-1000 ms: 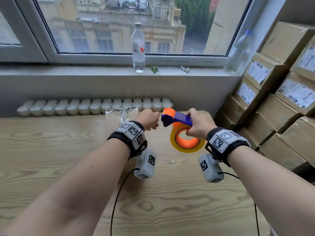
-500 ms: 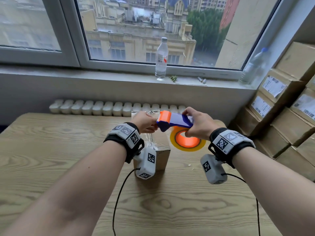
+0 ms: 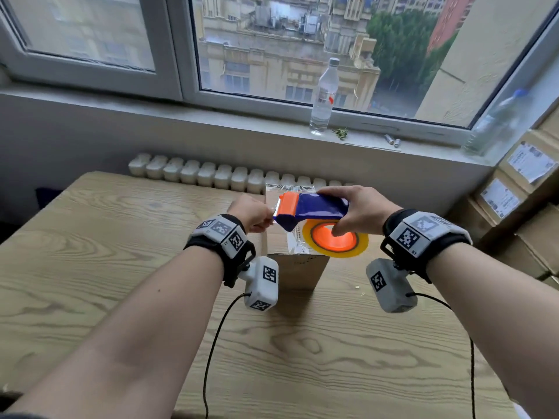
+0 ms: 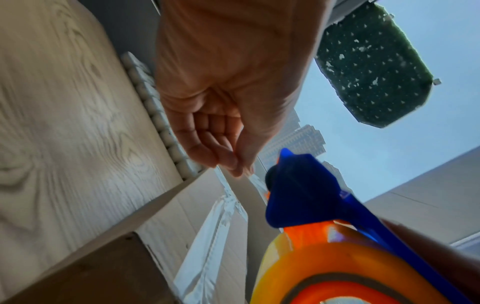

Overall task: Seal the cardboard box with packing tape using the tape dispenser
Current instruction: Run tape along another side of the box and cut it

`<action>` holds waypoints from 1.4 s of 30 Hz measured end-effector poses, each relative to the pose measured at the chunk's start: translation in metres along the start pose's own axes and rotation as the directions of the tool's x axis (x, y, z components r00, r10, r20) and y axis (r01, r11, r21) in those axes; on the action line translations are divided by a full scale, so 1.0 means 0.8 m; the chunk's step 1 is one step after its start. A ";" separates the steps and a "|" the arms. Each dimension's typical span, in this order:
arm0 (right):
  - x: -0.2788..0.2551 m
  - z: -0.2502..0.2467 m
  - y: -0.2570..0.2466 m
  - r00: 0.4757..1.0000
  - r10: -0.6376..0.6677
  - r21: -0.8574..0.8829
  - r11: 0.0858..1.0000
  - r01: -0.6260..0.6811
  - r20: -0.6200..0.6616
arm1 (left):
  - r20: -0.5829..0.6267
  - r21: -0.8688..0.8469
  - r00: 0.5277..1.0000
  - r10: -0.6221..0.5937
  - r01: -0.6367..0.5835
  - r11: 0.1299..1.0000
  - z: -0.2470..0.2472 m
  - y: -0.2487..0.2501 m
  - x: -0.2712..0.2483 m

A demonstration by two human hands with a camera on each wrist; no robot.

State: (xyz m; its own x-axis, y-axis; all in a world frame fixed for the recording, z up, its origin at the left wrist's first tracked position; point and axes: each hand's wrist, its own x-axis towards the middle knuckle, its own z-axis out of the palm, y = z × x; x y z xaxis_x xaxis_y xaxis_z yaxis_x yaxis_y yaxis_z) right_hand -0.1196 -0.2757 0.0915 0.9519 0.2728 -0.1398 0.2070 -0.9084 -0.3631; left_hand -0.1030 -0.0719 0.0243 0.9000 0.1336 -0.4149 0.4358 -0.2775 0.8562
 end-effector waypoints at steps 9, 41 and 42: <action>-0.017 -0.009 0.049 0.995 -0.064 -0.099 0.993 0.072 0.079 | -0.156 -0.012 0.984 -0.091 0.090 0.996 0.000 -0.044 -0.010; 0.006 0.015 0.023 0.954 -0.245 -0.313 0.905 0.288 0.170 | -0.211 -0.123 0.963 -0.168 0.144 0.982 0.020 -0.107 -0.009; 0.007 0.015 0.023 0.954 -0.243 -0.321 0.902 0.290 0.178 | -0.211 -0.115 0.962 -0.171 0.150 0.982 0.022 -0.108 -0.008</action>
State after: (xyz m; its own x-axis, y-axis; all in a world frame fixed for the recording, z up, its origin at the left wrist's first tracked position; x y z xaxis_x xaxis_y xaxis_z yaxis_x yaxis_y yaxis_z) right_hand -0.1129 -0.2868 0.0733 0.8170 0.5373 -0.2092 0.5350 -0.8417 -0.0725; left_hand -0.1466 -0.0655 -0.0526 0.7917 0.3765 -0.4811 0.5628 -0.1430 0.8141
